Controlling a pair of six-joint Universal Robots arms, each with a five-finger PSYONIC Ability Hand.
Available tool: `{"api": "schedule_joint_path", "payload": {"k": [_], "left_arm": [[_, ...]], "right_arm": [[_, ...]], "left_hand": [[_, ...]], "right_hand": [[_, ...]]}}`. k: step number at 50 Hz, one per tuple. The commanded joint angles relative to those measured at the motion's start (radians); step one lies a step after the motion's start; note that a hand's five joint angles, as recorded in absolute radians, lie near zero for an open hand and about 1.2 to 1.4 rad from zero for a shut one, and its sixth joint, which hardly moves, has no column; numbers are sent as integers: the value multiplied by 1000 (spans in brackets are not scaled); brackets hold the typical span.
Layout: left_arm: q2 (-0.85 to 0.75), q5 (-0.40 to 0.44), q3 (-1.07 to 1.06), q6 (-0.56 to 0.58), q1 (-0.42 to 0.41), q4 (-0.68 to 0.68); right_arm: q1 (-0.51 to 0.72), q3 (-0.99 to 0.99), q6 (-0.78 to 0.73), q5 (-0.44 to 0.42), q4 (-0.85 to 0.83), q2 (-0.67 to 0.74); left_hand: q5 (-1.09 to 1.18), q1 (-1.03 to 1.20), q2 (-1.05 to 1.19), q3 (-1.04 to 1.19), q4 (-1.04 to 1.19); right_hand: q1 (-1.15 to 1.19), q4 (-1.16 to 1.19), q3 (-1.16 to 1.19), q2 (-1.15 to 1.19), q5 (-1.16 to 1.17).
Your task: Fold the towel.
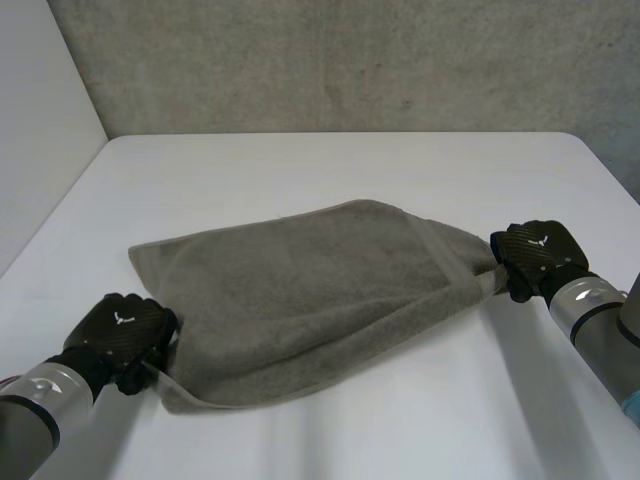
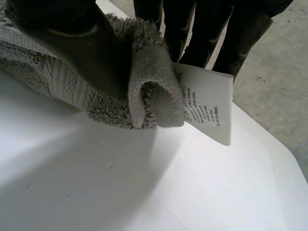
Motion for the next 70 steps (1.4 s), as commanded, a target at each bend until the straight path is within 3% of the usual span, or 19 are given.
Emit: {"api": "schedule_joint_path", "payload": {"k": [1,11,14,16,18,25,31,33,34,36,38,42,47,50,56,61,64,66,70], "left_arm": [[3,1,-19,84,0,10],[3,1,-51,145,0,14],[1,1,-51,145,-2,14],[-7,0,-48,145,-2,13],[-7,1,-45,145,-2,8],[16,-7,2,142,-17,1],[200,-19,141,82,-17,-27],[301,-51,263,-41,-17,-41],[302,-51,263,-42,-17,-41],[378,-89,393,-187,-15,-62],[397,-102,451,-239,-15,-82],[392,-105,544,-261,-9,-150],[222,-111,628,-258,-15,-240],[171,-112,636,-258,-18,-249],[-77,-117,707,-255,-35,-282],[-264,-151,842,-231,-41,-321],[-372,-214,972,-203,-60,-361],[-453,-276,1137,-176,-110,-384],[-493,-295,1313,-189,-133,-381]], "right_arm": [[0,3,0,0,1,0],[1,1,0,-2,1,0],[1,1,0,0,1,0],[0,-2,0,0,1,-1],[-2,-4,1,4,3,-1],[-5,-30,3,8,30,-38],[-23,-163,3,-3,267,-227],[-22,-279,0,-41,412,-295],[-22,-280,0,-41,412,-296],[-28,-429,-6,-84,537,-343],[-28,-511,-12,-104,602,-357],[-42,-652,-43,-132,730,-340],[-51,-772,-262,-108,938,-157],[-37,-778,-322,-86,968,-112],[26,-806,-390,46,961,71],[59,-898,-387,86,909,215],[78,-993,-376,97,848,295],[102,-1123,-364,129,727,368],[124,-1244,-351,172,550,408]], "left_hand": [[-338,-160,-161,-158,-154],[-291,-113,-114,-111,-107],[-153,25,24,27,31],[121,300,298,301,306],[250,429,427,430,435],[252,430,428,431,436],[252,430,428,431,436],[252,430,428,431,436],[252,430,428,431,436],[252,430,428,431,436],[252,430,428,431,436],[252,430,428,431,436],[252,430,428,431,436],[252,430,428,431,436],[252,430,428,431,436],[252,430,428,431,436],[252,430,428,431,436],[252,430,428,431,436],[252,430,428,431,436]], "right_hand": [[79,59,106,98,65],[79,59,106,98,65],[79,59,106,98,65],[79,59,106,98,65],[79,59,106,98,65],[79,59,106,98,65],[79,59,106,98,65],[79,59,106,98,65],[79,59,106,98,65],[79,59,106,98,65],[79,59,106,98,65],[79,59,106,98,65],[79,59,106,98,65],[79,59,106,98,65],[79,59,106,98,65],[79,59,106,98,65],[79,59,106,98,65],[79,59,106,98,65],[79,59,106,98,65]]}}
